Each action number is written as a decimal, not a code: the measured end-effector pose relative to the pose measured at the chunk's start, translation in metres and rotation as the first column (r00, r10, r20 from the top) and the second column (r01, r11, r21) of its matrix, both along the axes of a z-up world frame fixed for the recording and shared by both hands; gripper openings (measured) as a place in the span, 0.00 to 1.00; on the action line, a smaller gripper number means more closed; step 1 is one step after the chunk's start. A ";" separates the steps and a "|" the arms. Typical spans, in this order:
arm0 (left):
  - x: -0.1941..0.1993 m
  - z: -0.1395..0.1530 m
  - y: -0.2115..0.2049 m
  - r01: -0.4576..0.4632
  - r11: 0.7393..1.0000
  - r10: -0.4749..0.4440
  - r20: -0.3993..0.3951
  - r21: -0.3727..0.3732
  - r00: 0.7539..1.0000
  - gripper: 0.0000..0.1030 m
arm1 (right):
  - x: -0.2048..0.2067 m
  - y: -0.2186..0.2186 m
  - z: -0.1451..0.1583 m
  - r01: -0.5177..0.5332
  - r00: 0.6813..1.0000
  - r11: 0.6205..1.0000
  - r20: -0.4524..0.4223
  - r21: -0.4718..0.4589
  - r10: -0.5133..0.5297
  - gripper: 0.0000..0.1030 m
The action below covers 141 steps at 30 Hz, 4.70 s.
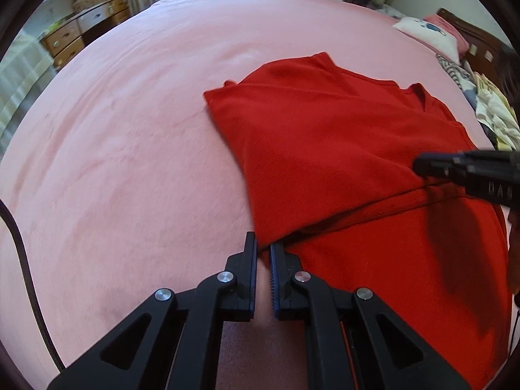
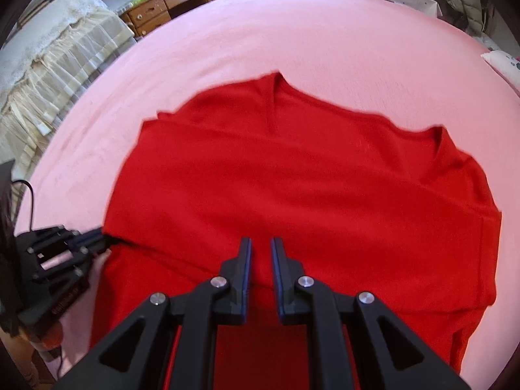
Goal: Fold small clothes
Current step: 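Lift the shirt side with both tools and fold it lengthwise over the body, then open both tools to release the lengthwise-folded shirt, then move both tools to the shirt hem and close on it, then lift the hem with both tools and fold it toward the collar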
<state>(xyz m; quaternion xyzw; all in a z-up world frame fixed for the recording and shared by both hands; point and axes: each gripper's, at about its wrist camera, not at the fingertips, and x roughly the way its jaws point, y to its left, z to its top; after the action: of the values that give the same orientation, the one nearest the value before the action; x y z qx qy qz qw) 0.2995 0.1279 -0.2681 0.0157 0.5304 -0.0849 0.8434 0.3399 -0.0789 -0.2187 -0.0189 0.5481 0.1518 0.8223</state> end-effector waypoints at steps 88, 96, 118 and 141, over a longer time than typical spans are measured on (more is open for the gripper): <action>-0.294 0.048 0.033 -0.108 0.994 0.105 -0.062 -0.034 0.993 0.88 | -0.388 -0.168 0.050 0.239 0.969 0.970 0.074 -0.035 -0.236 0.48; -0.293 0.036 0.039 -0.056 0.984 0.034 -0.127 -0.171 0.991 0.81 | -0.389 -0.179 0.033 0.212 0.977 0.977 0.009 -0.028 -0.211 0.47; -0.295 0.012 0.031 -0.003 0.987 -0.029 -0.197 -0.162 0.980 0.54 | -0.384 -0.186 0.007 0.216 0.973 0.976 -0.093 0.039 -0.212 0.32; -0.271 0.098 0.008 -0.006 0.993 0.005 -0.005 -0.118 1.000 0.05 | -0.368 -0.177 0.072 0.190 0.978 0.982 0.087 -0.008 -0.188 0.07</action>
<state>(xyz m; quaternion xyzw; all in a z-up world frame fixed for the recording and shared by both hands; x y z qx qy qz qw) 0.0285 0.1360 -0.1705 -0.0359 0.5263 -0.1139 0.8419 -0.0282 -0.2561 -0.1463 0.0200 0.5128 0.0675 0.8556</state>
